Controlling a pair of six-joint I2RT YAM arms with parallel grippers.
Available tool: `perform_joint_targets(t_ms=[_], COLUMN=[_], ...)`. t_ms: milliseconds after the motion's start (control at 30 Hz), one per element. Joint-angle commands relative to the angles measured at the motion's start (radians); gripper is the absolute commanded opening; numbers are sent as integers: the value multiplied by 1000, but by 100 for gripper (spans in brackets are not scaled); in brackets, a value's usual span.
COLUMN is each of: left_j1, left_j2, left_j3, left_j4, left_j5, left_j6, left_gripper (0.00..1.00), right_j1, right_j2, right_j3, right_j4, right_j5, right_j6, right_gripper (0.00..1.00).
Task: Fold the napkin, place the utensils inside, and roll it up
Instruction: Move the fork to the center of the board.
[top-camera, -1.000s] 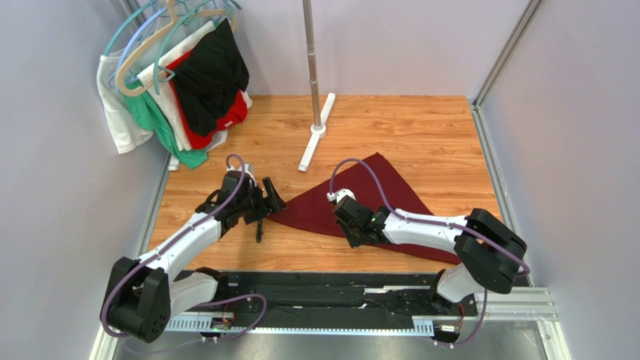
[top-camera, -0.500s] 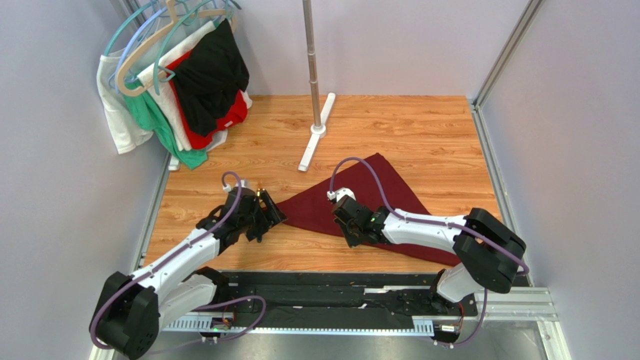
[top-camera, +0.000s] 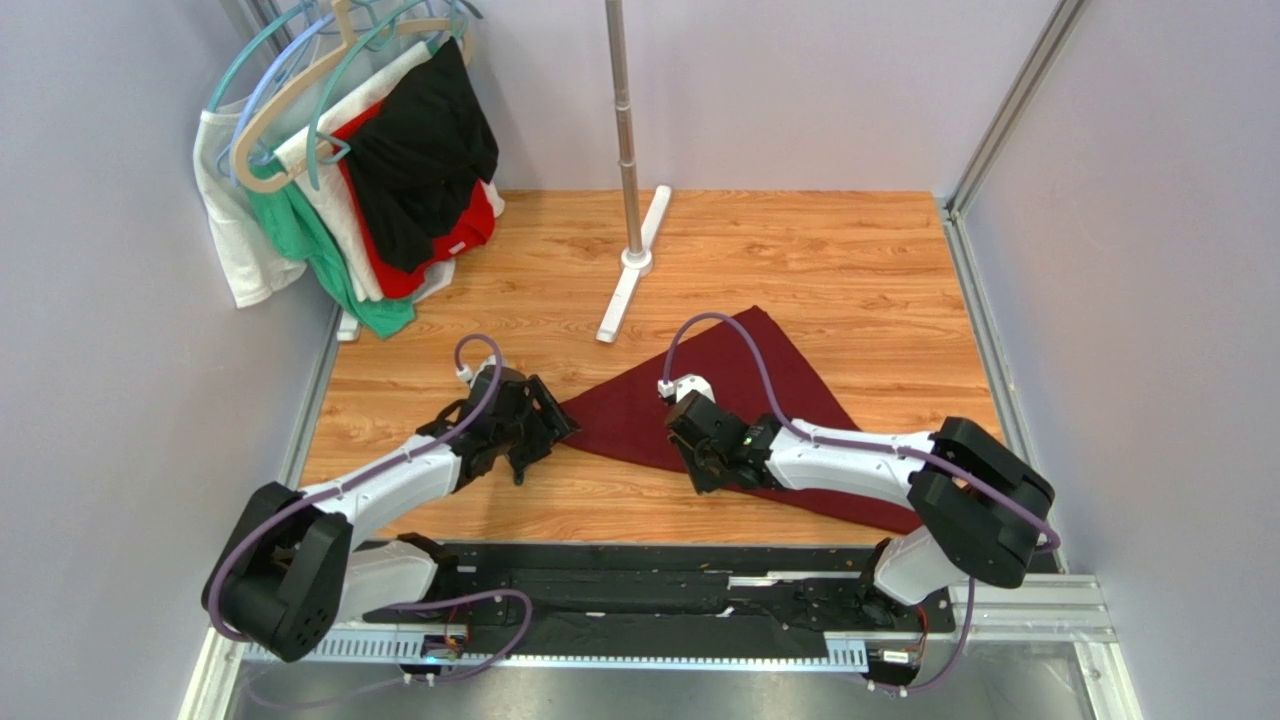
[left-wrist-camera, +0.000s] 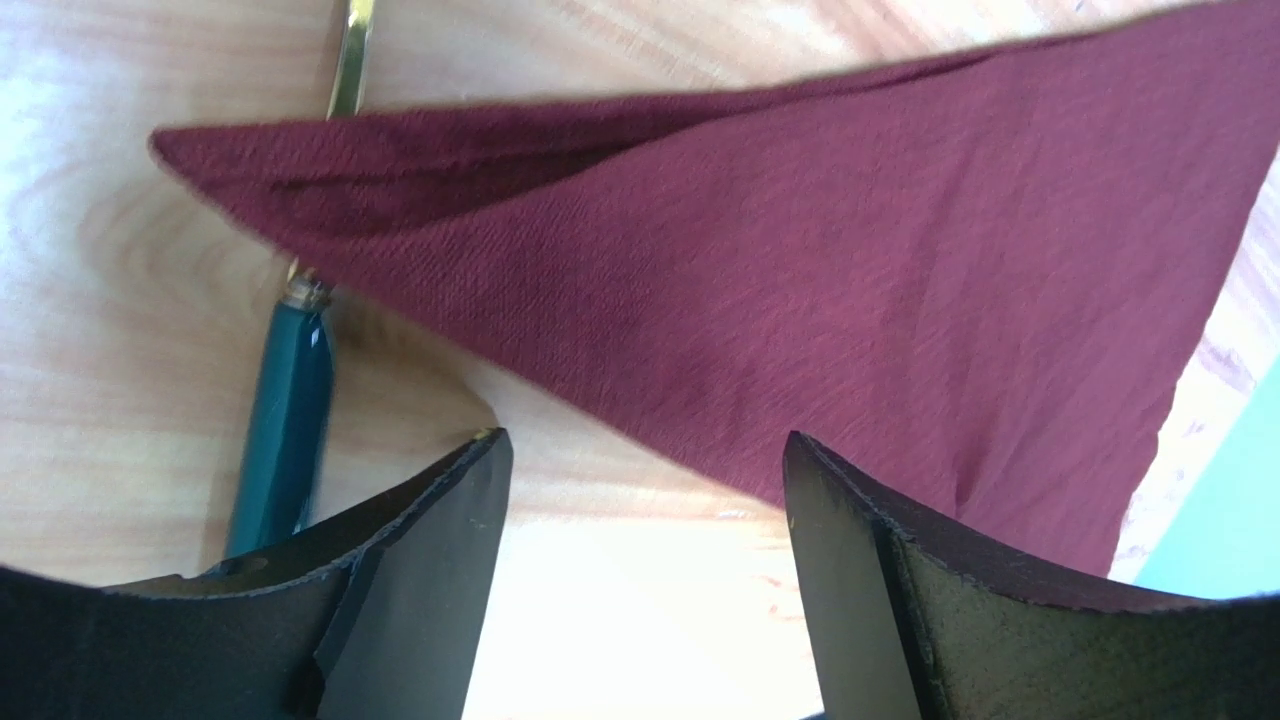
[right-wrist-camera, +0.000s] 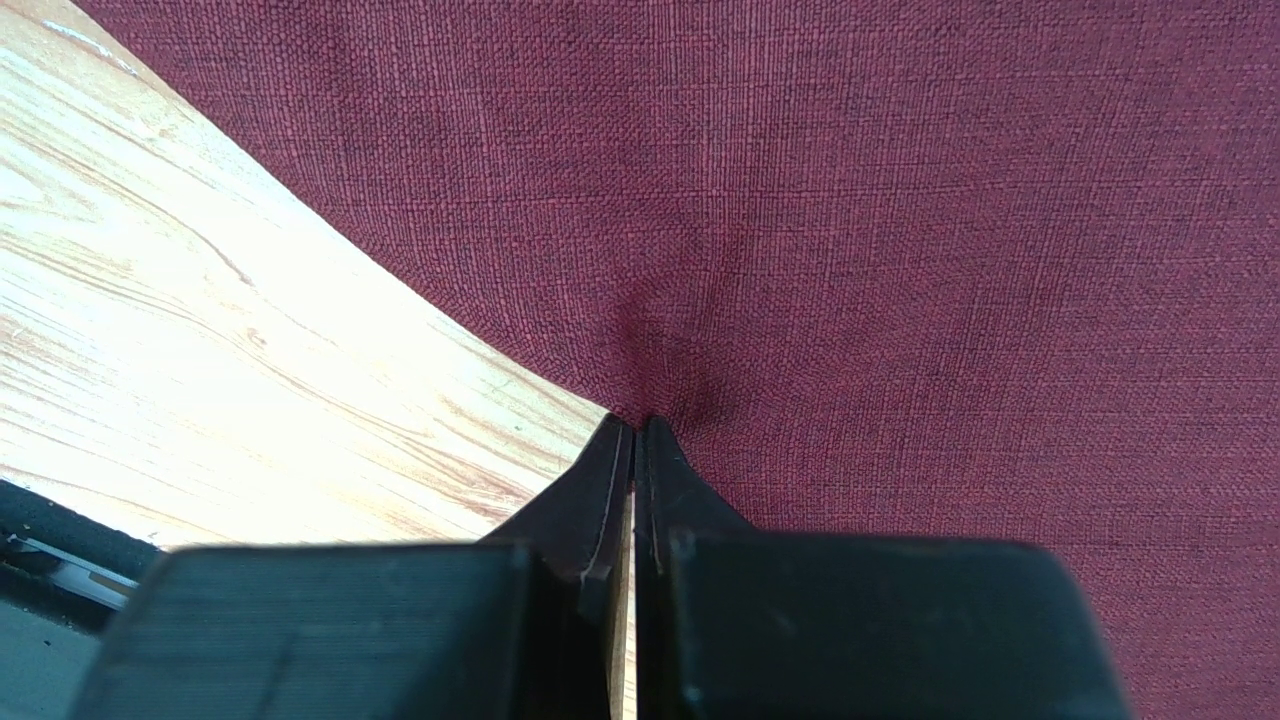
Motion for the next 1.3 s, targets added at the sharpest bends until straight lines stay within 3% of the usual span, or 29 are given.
perform_joint_targets(t_ms=[0, 300, 367, 600, 667, 1000, 1167, 1233, 1267], left_j1=[-4, -4, -4, -4, -4, -4, -1, 2, 7], left_j2=[35, 163, 188, 234, 262, 383, 343, 329, 320], left_j3=[36, 68, 82, 145, 174, 287, 309, 304, 303], left_j4=[30, 116, 142, 142, 142, 194, 115, 72, 59], left_j5=[-54, -23, -26, -51, -37, 35, -44, -67, -68], left_j6=[-5, 40, 50, 115, 138, 273, 317, 320, 323], left_gripper=[73, 50, 39, 27, 19, 17, 20, 24, 25], right_j1=[10, 10, 10, 10, 10, 8, 7, 3, 0], right_j2=[17, 17, 21, 44, 49, 89, 95, 87, 73], right_j3=[-36, -37, -34, -11, 3, 50, 91, 113, 125], right_j4=[-18, -30, -33, -36, -41, -59, -68, -84, -108], right_j5=[-25, -7, 6, 16, 27, 61, 61, 55, 55], right_j6=[33, 56, 66, 96, 104, 122, 116, 103, 95], right_gripper=[0, 0, 0, 0, 0, 0, 2, 13, 28])
